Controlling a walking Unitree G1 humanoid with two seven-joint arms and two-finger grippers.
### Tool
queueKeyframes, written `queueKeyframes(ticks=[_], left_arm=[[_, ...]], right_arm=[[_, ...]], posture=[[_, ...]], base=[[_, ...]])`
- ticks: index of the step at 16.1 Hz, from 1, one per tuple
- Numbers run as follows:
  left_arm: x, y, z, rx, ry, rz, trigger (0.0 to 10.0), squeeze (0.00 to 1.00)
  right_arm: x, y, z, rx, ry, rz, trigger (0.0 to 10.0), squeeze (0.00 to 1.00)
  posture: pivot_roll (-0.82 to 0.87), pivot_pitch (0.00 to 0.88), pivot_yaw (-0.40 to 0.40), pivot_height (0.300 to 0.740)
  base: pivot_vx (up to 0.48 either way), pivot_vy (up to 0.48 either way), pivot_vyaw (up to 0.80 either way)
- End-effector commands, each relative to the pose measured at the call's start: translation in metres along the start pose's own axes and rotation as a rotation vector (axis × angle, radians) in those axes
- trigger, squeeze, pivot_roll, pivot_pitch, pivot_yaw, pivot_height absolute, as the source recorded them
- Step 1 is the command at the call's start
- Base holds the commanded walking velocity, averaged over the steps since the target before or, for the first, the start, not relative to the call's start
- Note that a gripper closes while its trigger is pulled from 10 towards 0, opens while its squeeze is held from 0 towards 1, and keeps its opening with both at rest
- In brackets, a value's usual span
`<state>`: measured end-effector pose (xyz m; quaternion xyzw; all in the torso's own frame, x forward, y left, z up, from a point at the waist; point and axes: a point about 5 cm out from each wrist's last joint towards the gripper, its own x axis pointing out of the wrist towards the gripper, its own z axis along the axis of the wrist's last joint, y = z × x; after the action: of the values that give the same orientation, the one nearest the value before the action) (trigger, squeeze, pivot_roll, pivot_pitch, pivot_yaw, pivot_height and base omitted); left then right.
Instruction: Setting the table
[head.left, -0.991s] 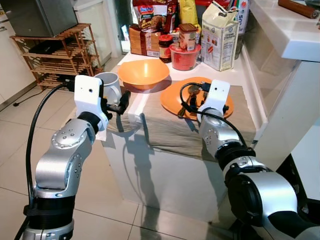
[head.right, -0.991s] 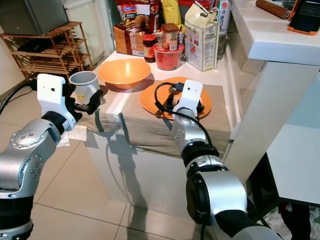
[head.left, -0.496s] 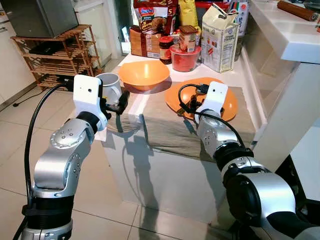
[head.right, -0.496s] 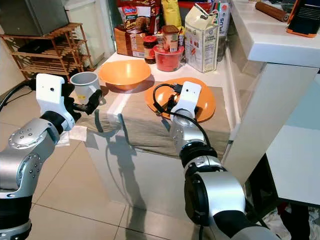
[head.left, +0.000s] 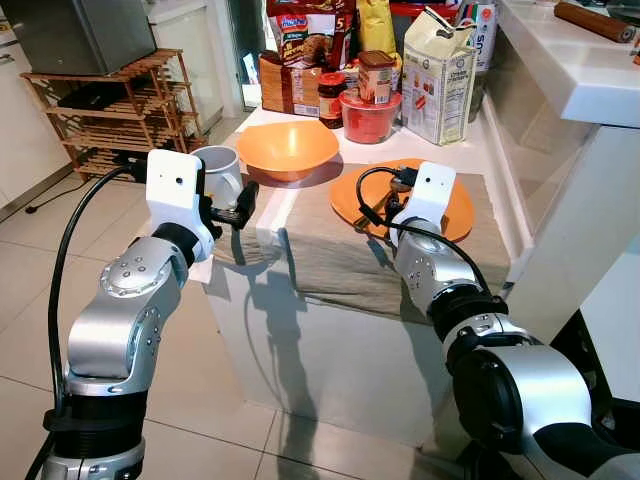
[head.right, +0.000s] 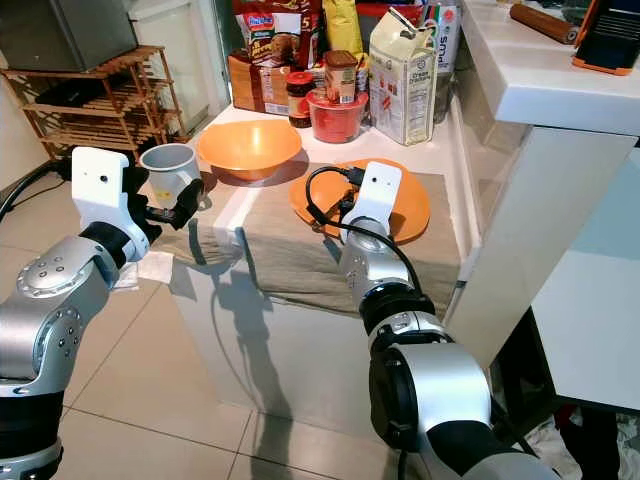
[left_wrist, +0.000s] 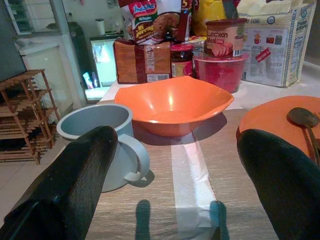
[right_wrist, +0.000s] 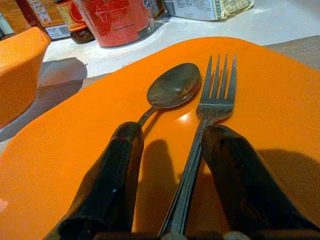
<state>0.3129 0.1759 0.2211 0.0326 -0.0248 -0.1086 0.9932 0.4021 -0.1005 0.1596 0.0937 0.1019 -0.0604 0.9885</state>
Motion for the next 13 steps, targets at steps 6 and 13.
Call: queueKeyframes(ticks=[6,13], left_arm=[[-0.001,0.004,0.006,0.017,-0.016,0.012,10.0,0.00],[0.000,0.002,0.006,0.014,-0.018,0.008,10.0,0.00]], right_arm=[[0.000,0.000,-0.003,-0.005,0.005,0.026,0.0,0.00],[0.001,-0.001,0.019,-0.009,-0.095,-0.018,1.0,0.00]], posture=[[0.01,0.000,0.051,0.740],[0.00,0.000,0.050,0.740]], base=[[0.000,0.000,0.00],[0.000,0.000,0.00]])
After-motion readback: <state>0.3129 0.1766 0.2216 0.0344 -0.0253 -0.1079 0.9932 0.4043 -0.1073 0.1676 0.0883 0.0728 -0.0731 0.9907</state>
